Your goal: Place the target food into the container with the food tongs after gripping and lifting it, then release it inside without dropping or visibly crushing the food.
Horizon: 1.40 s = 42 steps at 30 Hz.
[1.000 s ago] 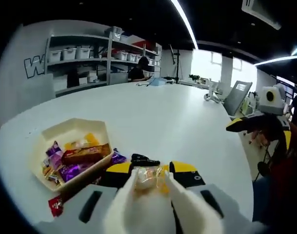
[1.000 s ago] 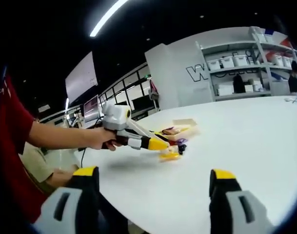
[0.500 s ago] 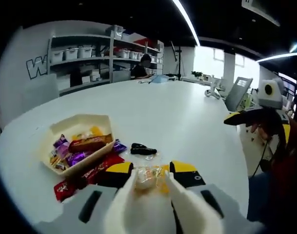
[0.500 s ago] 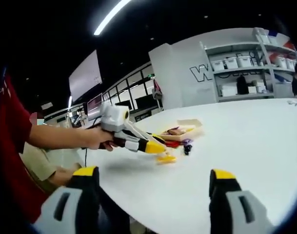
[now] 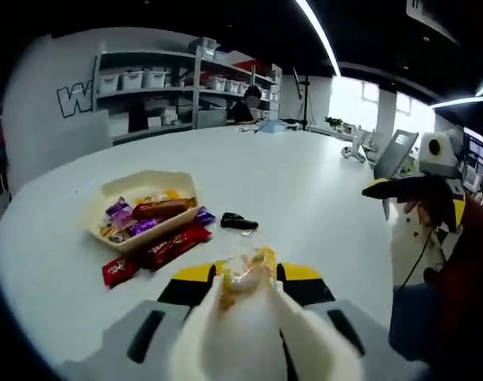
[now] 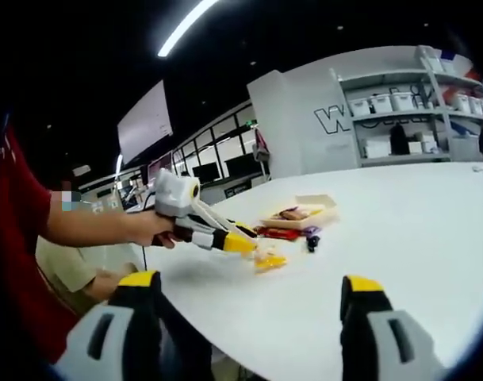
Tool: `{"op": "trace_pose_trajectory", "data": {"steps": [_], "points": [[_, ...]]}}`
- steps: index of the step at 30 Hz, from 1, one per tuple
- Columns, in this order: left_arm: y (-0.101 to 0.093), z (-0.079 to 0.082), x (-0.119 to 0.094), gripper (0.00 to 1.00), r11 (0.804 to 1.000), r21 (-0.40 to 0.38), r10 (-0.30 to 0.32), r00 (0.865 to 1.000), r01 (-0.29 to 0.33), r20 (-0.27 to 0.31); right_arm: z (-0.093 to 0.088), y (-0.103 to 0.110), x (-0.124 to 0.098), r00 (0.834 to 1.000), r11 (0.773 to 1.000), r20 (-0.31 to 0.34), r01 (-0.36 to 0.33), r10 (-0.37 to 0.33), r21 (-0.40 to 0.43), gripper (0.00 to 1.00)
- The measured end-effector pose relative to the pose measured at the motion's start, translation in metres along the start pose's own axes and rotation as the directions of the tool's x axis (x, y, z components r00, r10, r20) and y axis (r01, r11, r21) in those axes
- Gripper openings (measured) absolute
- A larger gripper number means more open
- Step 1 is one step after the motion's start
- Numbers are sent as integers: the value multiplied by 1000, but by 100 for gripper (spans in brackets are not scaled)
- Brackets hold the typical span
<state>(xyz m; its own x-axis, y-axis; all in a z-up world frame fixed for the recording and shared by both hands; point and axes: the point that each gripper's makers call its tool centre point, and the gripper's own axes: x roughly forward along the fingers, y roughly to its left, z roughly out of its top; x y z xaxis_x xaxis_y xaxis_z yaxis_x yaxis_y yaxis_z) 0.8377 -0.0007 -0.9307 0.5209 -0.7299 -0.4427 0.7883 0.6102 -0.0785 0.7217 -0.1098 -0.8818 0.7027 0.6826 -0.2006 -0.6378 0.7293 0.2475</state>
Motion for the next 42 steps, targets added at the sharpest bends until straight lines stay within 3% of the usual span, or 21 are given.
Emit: {"op": "trace_pose_trajectory", "data": {"steps": [4,10,13,19,23,28,31,34,40,42], "points": [[-4,2,0,29,1000,15,-24,999,24,25,0,3,3,1000,1000,-4,-13,13,-3,93],[-20,2,2,29,998,22,-58,998,58,10,2,1,2,1000,1000,2,-8,8,0,93],[-18,7,1,29,996,87,-36,999,36,7,0,0,1,1000,1000,-1,-6,6,0,93],[-15,20,1,29,995,89,-53,998,51,17,1,-5,2,1000,1000,17,1,-2,20,93],[-14,19,7,30,977,193,-94,996,94,-9,0,-7,3,1000,1000,20,1,-2,22,93],[-17,26,15,30,964,212,-162,987,159,-1,-2,-9,4,1000,999,20,3,-4,35,93],[-20,26,20,30,964,181,-195,981,194,-11,-4,-12,4,1000,999,17,5,-5,39,94],[-21,17,26,30,935,278,-211,975,221,-66,-4,-15,5,1000,999,13,9,-10,42,94],[-17,16,31,30,943,220,-243,968,250,-60,-3,-19,7,1000,999,18,16,-17,50,94],[-14,12,32,29,968,111,-220,973,226,-66,-4,-20,9,1000,999,12,18,-18,49,94]]}}
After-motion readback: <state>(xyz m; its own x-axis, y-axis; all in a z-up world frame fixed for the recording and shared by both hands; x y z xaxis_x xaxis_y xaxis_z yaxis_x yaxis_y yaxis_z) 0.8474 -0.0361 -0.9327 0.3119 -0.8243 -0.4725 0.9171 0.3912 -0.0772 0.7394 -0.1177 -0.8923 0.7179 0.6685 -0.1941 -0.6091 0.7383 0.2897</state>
